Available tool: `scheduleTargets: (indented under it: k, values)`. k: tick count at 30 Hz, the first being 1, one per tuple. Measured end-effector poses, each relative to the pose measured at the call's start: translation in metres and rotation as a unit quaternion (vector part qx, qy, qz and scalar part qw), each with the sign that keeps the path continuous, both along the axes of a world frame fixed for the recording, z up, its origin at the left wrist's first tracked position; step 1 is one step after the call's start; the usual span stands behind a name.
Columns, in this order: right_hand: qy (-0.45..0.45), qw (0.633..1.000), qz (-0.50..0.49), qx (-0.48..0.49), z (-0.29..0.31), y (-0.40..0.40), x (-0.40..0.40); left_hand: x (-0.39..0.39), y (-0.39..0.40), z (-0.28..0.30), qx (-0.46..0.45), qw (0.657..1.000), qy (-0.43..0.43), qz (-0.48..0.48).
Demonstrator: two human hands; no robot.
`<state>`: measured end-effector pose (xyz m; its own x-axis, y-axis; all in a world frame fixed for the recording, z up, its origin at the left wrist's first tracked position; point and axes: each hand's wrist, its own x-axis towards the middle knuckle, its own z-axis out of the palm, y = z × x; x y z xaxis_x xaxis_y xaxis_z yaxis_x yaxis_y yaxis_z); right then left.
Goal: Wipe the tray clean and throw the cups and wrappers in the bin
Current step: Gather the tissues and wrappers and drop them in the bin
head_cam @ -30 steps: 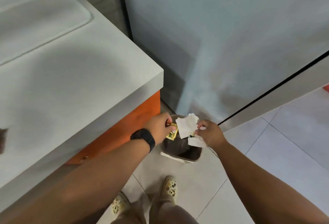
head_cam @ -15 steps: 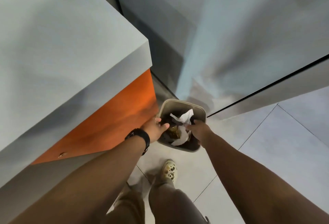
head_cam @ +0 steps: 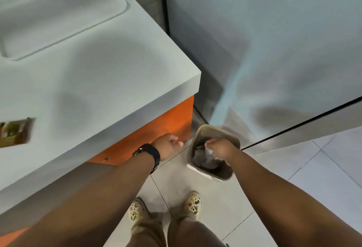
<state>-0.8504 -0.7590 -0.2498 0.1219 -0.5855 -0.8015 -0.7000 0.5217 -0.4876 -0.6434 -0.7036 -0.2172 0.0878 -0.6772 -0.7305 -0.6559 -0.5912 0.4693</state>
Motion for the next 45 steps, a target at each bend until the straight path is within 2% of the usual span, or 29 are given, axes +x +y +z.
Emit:
scheduleTargets:
  k: [4,9,12,18,22,28,33,37,40,43,45]
  values:
    - [-0.052,0.998,0.024,0.034,0.035,0.006,0.034,0.019,0.020,0.035,-0.035,0.999,0.005,0.011]
    - [-0.154,0.983,0.100,-0.006,0.075,0.014,0.074,0.050,0.047,0.074,-0.076,0.996,-0.042,-0.031]
    - [-0.206,0.966,0.155,-0.025,0.107,0.024,0.101,0.069,0.067,0.096,-0.116,0.992,-0.045,-0.014]
    - [-0.305,0.928,0.205,-0.056,0.167,0.046,0.162,0.117,0.113,0.137,-0.134,0.991,-0.012,0.015]
    - [-0.358,0.911,0.193,-0.070,0.188,0.063,0.210,0.150,0.148,0.165,-0.137,0.986,0.043,0.082]
    - [-0.399,0.894,0.170,-0.110,0.201,0.101,0.286,0.215,0.211,0.188,-0.187,0.969,0.020,0.161]
    - [-0.374,0.898,0.149,-0.179,0.207,0.124,0.346,0.262,0.249,0.199,-0.227,0.951,-0.018,0.210]
    - [-0.297,0.885,0.171,-0.315,0.203,0.137,0.389,0.295,0.274,0.204,-0.258,0.935,-0.044,0.241]
    - [-0.185,0.835,0.279,-0.437,0.187,0.139,0.406,0.318,0.287,0.203,-0.280,0.918,-0.091,0.268]
    - [-0.013,0.735,0.436,-0.519,0.169,0.143,0.410,0.339,0.296,0.202,-0.305,0.898,-0.148,0.281]
    - [0.018,0.716,0.449,-0.534,0.165,0.144,0.409,0.354,0.300,0.203,-0.309,0.889,-0.185,0.283]
